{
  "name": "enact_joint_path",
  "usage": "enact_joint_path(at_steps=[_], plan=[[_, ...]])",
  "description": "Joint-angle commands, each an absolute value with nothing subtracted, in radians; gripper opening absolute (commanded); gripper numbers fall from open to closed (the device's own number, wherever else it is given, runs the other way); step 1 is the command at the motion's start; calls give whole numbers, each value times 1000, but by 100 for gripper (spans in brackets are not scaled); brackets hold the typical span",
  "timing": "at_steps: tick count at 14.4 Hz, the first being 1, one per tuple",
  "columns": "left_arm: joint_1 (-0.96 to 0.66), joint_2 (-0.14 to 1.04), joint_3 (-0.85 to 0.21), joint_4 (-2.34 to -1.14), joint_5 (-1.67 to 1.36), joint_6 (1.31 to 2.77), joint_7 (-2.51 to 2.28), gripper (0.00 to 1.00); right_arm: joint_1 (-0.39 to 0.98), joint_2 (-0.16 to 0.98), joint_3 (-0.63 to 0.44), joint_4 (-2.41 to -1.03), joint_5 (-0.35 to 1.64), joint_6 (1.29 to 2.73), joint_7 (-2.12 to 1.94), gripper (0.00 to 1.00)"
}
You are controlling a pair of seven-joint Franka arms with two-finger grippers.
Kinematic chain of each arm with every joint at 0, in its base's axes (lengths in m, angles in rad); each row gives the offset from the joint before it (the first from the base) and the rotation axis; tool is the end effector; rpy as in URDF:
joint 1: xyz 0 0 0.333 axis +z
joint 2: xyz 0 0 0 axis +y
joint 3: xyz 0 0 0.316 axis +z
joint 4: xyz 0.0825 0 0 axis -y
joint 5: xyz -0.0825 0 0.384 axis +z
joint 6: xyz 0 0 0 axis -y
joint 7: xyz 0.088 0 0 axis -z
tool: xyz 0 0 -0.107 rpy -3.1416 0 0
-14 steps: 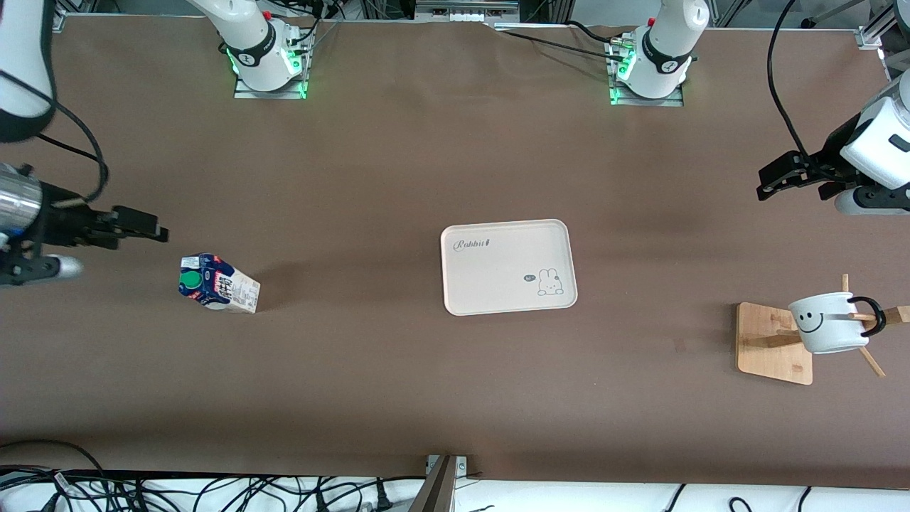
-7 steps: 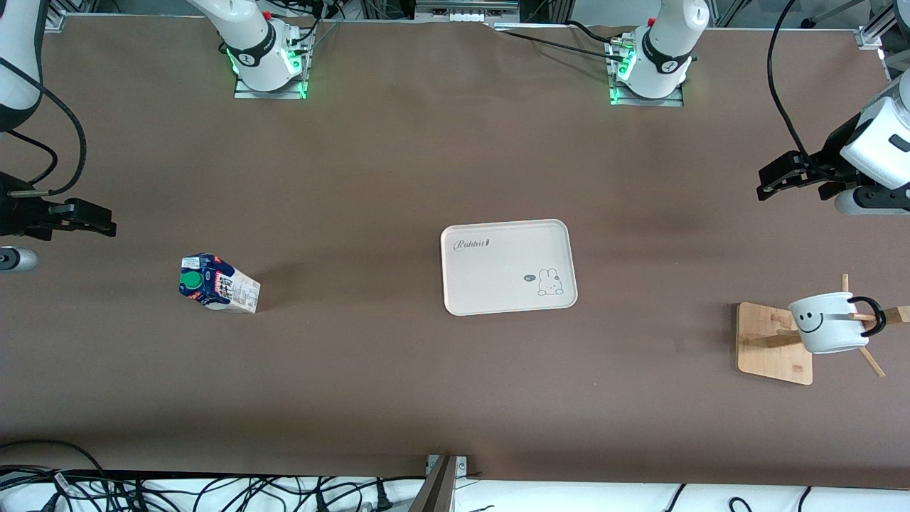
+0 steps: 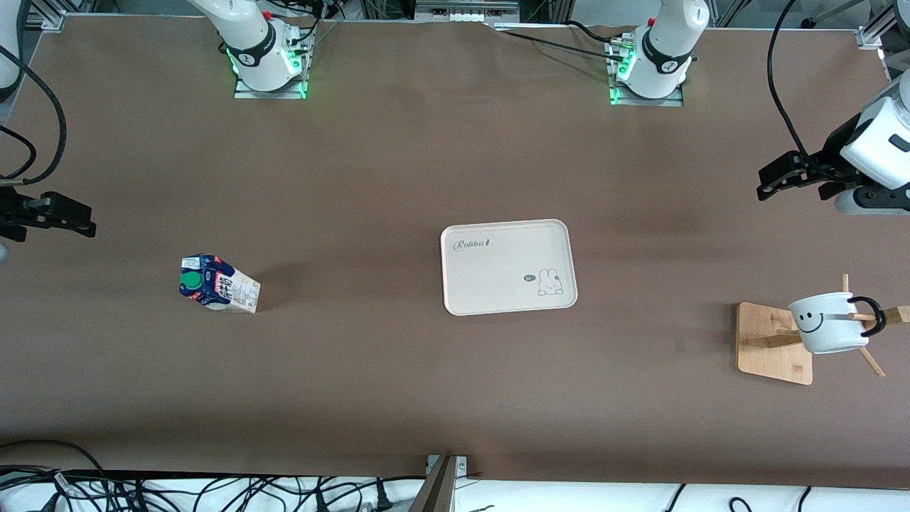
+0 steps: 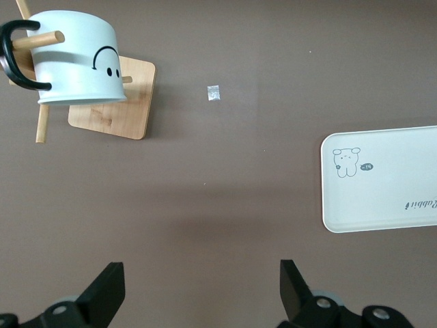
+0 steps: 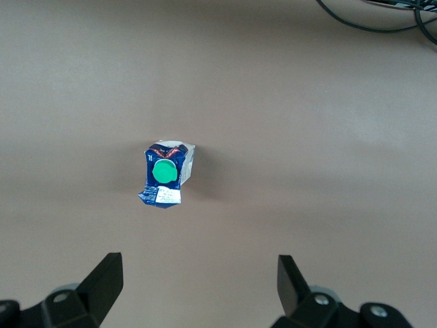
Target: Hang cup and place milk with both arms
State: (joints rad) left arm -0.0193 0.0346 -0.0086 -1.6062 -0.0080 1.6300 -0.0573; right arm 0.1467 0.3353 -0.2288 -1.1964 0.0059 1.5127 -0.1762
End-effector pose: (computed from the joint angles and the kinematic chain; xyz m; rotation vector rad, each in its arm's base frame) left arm 0.5688 -0.0166 0.5935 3.1334 0.0469 -0.0175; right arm 0.6460 -0.0246 0.5975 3.0701 0.1634 -0.0296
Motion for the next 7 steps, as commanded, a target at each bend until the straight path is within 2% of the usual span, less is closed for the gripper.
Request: enact_joint_path(at_steps=[1, 3, 5, 7], plan=[[-14, 48, -15, -1575, -2, 1615, -67, 100, 144, 345, -244, -1169, -11, 1488, -202, 100], [-14, 48, -15, -1575, -2, 1615, -67, 100, 111, 298, -242, -1202, 1, 1505, -201, 100], [-14, 48, -15, -1577, -2, 1615, -67, 100, 7, 246, -137, -1279, -2, 1557, -209, 100], [-14, 49, -14, -1575, -3, 1615, -67, 100, -34, 197, -86, -1353, -8, 1606, -206, 100]])
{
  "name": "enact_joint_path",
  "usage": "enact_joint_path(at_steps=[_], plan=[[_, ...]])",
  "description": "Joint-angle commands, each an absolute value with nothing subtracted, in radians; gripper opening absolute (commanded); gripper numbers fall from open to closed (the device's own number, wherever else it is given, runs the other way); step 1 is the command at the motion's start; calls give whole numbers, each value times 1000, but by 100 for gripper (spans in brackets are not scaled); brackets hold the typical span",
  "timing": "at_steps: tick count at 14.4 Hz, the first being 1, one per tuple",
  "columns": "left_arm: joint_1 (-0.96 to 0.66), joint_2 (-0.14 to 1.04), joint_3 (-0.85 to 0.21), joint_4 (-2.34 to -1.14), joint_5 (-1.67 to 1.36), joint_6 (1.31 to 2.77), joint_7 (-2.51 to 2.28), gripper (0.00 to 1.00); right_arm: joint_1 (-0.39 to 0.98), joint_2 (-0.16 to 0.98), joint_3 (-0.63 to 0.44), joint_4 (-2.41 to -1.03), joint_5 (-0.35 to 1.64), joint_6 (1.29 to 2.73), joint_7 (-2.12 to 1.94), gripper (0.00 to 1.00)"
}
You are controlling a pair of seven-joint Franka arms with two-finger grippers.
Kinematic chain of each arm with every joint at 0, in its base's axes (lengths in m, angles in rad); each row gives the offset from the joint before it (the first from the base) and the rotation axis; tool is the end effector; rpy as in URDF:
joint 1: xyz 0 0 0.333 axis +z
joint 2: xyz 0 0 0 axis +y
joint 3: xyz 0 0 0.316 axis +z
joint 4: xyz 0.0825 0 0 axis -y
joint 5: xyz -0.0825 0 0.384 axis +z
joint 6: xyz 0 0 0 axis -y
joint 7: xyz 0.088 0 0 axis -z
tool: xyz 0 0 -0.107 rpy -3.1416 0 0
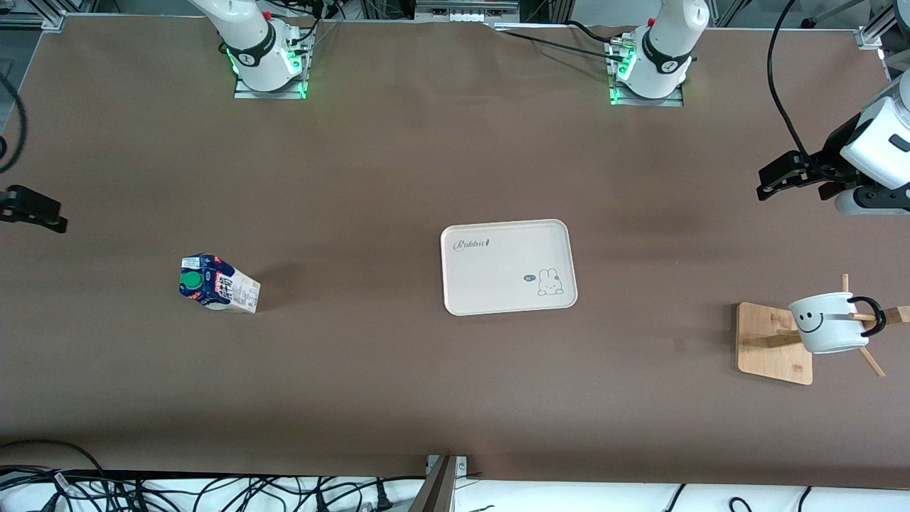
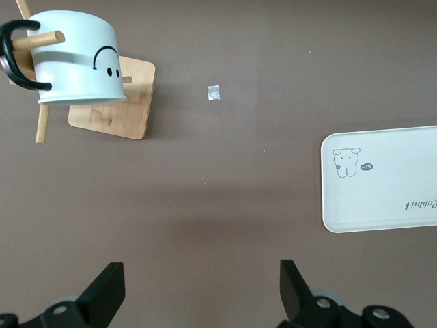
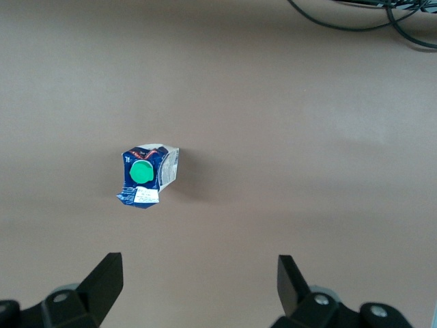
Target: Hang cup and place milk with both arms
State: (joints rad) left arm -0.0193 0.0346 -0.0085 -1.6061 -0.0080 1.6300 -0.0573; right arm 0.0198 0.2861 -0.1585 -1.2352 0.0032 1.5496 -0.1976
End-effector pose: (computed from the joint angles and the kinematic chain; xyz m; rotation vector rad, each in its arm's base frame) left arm 0.5688 -0.0166 0.5935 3.1334 0.0470 -0.0173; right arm 0.6339 -0.0715 0.6117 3.0937 0.1022 0.0379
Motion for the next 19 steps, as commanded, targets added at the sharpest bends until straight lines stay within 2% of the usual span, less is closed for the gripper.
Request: enact_joint_path(at_steps=[1, 3, 7, 19], plan=[[-12, 52, -14, -1575, -3, 1615, -67, 100, -34, 163, -77, -1403, -14, 1644, -206, 100], [-12, 52, -14, -1575, -3, 1615, -67, 100, -46, 123, -20, -1459, -44, 1670, -206, 100], [-14, 52, -14, -1575, -3, 1615, -67, 100, -31, 127, 3, -1442, -60, 1628, -268, 100], [-14, 52, -14, -1575, -3, 1615, -67, 100, -46, 146, -11, -1419, -66, 1595, -284, 100]])
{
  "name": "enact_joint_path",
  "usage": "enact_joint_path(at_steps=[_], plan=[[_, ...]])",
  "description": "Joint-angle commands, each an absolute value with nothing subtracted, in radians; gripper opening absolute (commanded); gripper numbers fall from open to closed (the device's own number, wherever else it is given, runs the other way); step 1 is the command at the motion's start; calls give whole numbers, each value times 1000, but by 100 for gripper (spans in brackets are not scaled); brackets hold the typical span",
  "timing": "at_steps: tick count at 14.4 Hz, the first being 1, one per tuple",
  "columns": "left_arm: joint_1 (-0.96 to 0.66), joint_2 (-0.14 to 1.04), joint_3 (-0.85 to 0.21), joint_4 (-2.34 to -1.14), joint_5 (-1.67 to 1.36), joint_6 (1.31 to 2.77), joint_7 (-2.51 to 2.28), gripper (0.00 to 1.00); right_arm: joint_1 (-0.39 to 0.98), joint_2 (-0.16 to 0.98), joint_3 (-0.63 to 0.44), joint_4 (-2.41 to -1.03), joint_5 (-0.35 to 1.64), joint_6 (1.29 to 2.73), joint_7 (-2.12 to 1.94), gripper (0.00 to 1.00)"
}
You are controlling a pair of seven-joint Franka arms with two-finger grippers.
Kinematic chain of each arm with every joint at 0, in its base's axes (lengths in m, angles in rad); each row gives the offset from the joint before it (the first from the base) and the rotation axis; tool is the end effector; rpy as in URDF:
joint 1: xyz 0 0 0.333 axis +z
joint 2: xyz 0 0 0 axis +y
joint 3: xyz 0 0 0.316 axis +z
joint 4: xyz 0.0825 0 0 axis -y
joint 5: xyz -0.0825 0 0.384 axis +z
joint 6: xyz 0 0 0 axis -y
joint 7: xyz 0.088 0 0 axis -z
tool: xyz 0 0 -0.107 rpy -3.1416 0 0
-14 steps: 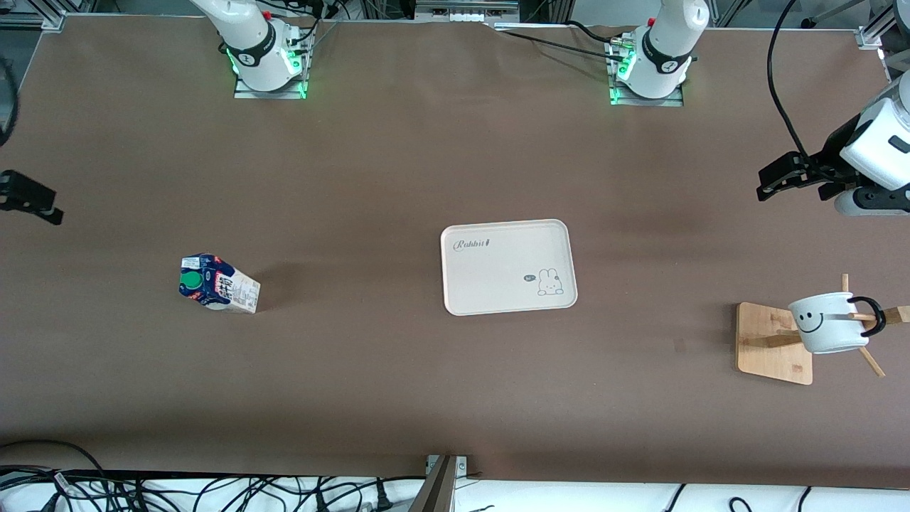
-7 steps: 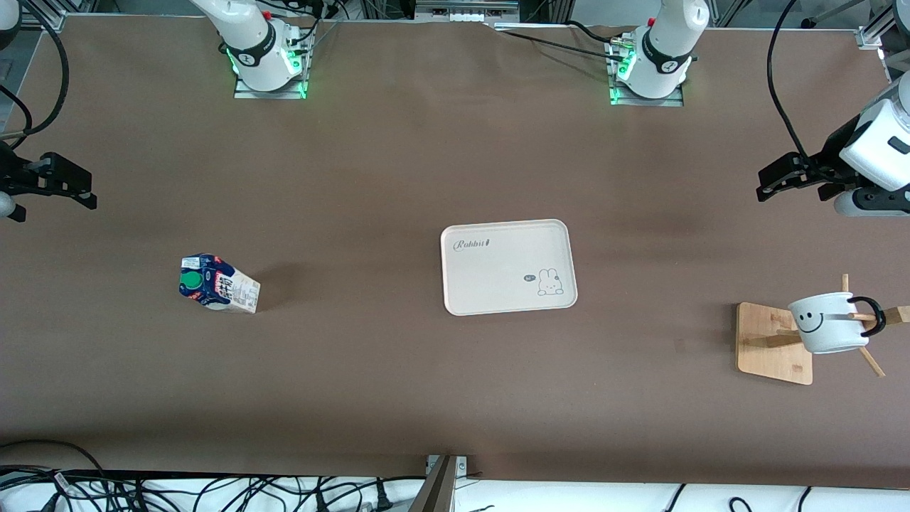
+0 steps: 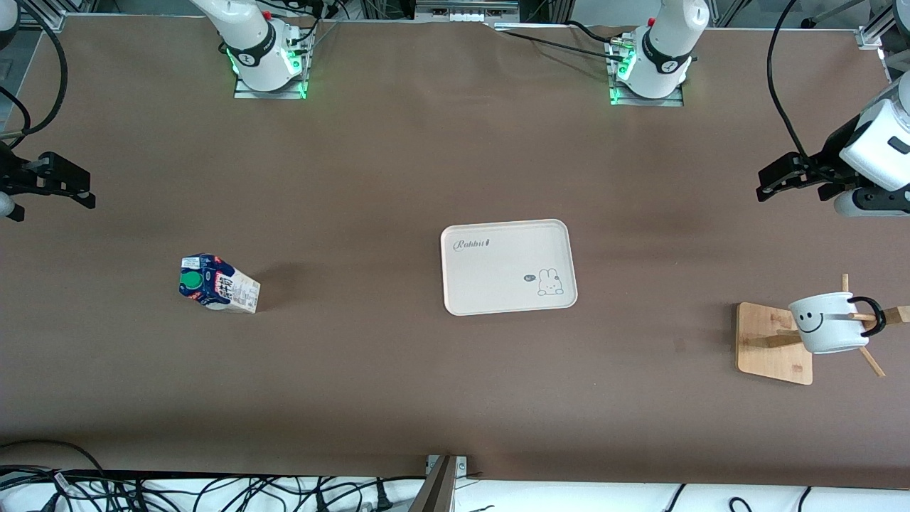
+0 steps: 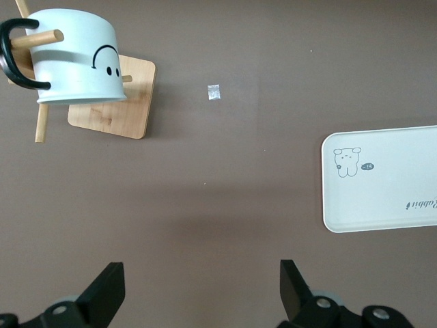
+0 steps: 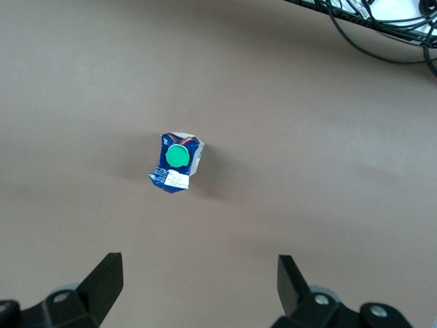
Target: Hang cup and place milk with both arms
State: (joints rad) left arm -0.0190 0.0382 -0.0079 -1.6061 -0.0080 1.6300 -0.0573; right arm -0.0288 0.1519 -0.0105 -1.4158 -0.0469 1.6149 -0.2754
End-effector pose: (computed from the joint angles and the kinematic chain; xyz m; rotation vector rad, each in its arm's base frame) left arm 0.5698 -0.0161 0.5915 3.1335 0.0485 -0.0229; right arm 0.6054 -0.0281 0.6140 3.0640 0.3651 0.0602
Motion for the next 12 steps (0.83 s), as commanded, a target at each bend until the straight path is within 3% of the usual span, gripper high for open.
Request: enact_joint_path(at_steps=[1, 5, 12], plan=[[-14, 52, -14, -1575, -3, 1615, -67, 100, -46, 146, -17, -1413, -71, 1557, -285, 100], [-14, 52, -14, -1575, -5, 1615, -66, 100, -34, 149, -9, -1410, -94, 1471, -282, 100], [-12, 52, -12, -1575, 0, 1612, -67, 100, -43, 149, -18, -1411, -91, 1465, -285, 100]])
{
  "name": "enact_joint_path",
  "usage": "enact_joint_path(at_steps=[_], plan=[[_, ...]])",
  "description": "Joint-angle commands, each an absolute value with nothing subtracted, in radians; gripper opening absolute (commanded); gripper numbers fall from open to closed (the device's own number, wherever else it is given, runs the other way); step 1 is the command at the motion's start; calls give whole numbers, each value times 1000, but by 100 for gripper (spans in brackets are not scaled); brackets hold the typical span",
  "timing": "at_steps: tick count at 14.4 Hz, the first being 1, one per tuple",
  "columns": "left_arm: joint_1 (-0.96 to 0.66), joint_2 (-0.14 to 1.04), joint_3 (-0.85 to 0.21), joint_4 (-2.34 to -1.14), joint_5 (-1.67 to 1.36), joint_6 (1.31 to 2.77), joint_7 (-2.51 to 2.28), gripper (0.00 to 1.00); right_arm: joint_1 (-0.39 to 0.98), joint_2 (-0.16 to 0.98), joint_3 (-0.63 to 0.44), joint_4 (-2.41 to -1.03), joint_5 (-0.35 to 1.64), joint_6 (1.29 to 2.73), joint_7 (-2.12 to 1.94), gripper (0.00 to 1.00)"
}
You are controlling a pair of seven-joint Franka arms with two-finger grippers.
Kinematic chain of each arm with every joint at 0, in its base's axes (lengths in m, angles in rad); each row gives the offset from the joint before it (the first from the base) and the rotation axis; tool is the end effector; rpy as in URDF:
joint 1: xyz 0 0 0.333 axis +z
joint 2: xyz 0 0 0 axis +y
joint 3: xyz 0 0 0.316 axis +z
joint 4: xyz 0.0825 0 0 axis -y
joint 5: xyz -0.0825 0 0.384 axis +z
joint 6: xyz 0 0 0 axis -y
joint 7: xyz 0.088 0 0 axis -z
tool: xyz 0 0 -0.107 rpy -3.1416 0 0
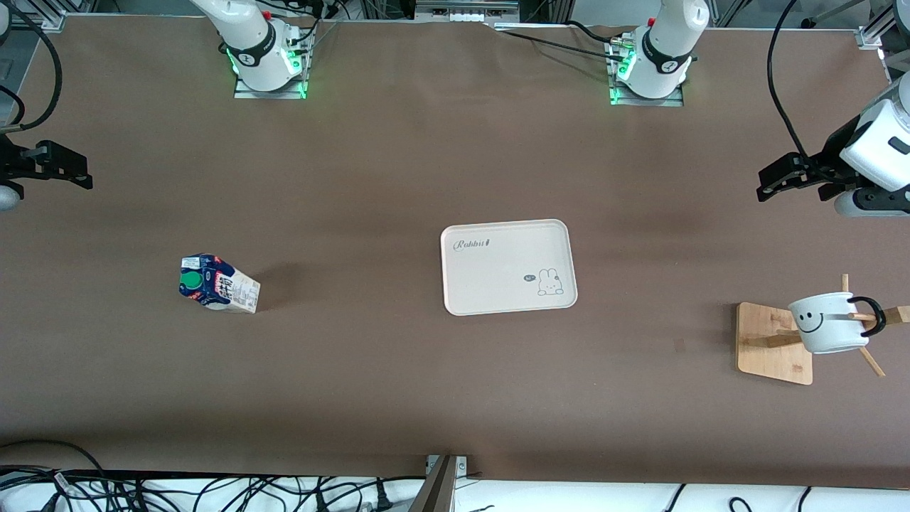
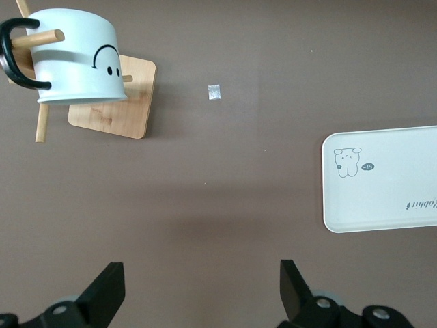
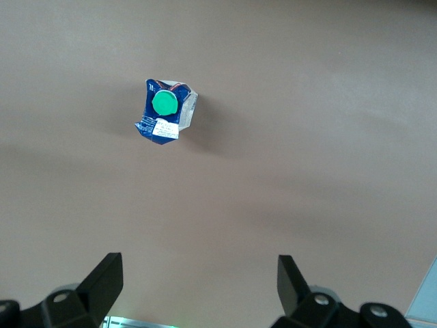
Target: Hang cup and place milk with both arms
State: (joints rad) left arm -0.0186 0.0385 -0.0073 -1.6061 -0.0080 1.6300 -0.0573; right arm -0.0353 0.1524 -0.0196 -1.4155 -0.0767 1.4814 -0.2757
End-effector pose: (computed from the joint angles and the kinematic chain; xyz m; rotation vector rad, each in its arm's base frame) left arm 0.5699 -0.0155 0.5913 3.1334 0.0500 -0.0234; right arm 0.5904 -0.0403 0.6026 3.0554 0.3334 -0.1513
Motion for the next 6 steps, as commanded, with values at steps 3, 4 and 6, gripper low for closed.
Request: enact_joint_path(at_steps=[3, 4, 6], plan=[[-12, 52, -9, -1577, -2, 1606, -67, 100, -43, 149, -17, -1411, -91, 1466, -285, 100], [-12, 52, -9, -1577, -2, 1605, -67, 100, -43, 149, -17, -1410, -91, 1466, -285, 100], [-12, 51, -8, -1578, -2, 1603, -67, 100, -43, 149, -17, -1411, -87, 1466, -282, 100]])
